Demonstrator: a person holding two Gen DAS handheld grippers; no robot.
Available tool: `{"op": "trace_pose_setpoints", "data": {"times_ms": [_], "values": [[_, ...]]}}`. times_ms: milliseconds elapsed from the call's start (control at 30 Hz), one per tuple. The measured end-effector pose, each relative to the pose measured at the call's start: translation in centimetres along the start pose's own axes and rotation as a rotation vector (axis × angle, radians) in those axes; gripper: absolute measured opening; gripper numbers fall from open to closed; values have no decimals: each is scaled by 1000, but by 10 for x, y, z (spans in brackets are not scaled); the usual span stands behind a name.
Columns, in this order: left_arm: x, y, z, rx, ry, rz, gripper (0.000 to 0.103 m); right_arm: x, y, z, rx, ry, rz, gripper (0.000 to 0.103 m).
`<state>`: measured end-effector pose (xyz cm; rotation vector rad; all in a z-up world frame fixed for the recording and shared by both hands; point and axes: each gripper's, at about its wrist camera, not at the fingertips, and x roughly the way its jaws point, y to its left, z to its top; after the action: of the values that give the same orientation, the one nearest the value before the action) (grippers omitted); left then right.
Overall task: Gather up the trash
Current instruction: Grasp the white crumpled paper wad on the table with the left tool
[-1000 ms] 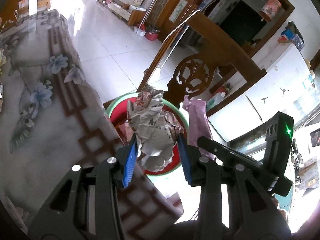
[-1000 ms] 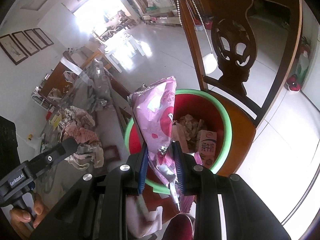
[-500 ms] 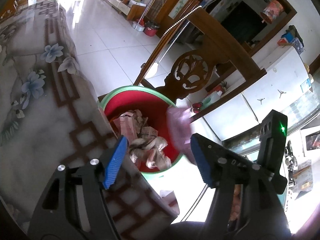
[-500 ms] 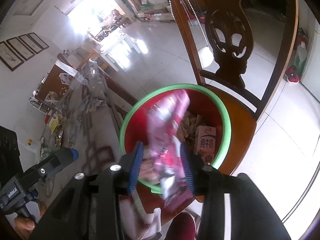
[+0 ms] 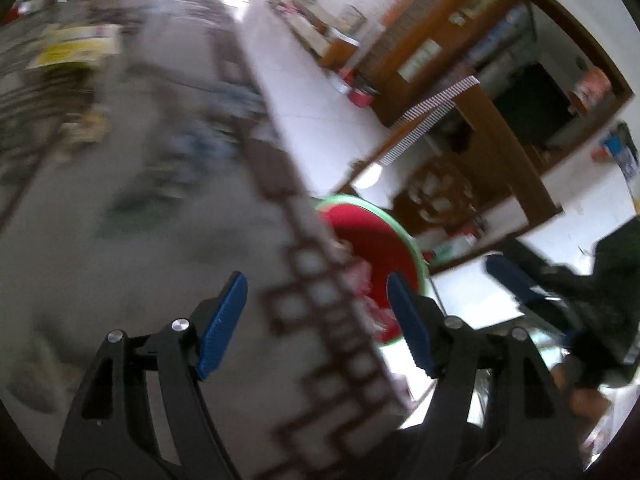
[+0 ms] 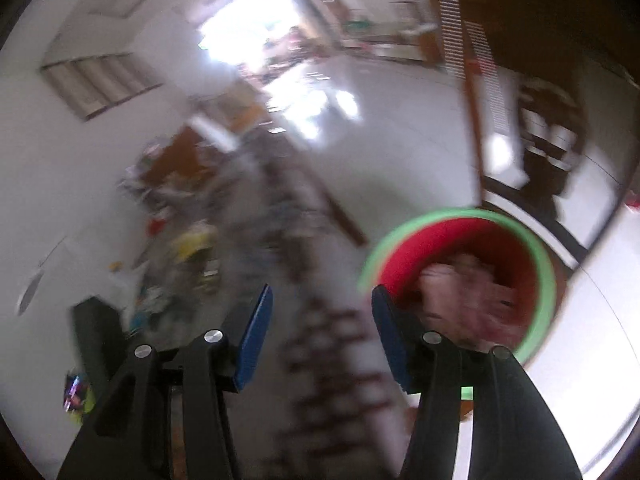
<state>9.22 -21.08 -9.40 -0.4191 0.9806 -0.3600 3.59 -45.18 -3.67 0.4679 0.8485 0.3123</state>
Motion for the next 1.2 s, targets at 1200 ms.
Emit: {"op": "trace_pose_setpoints", "data": {"times_ms": [1200], "values": [[-96,275,83,-224,-115,599,47,89,96,-41,-311,144,-81,63]]}}
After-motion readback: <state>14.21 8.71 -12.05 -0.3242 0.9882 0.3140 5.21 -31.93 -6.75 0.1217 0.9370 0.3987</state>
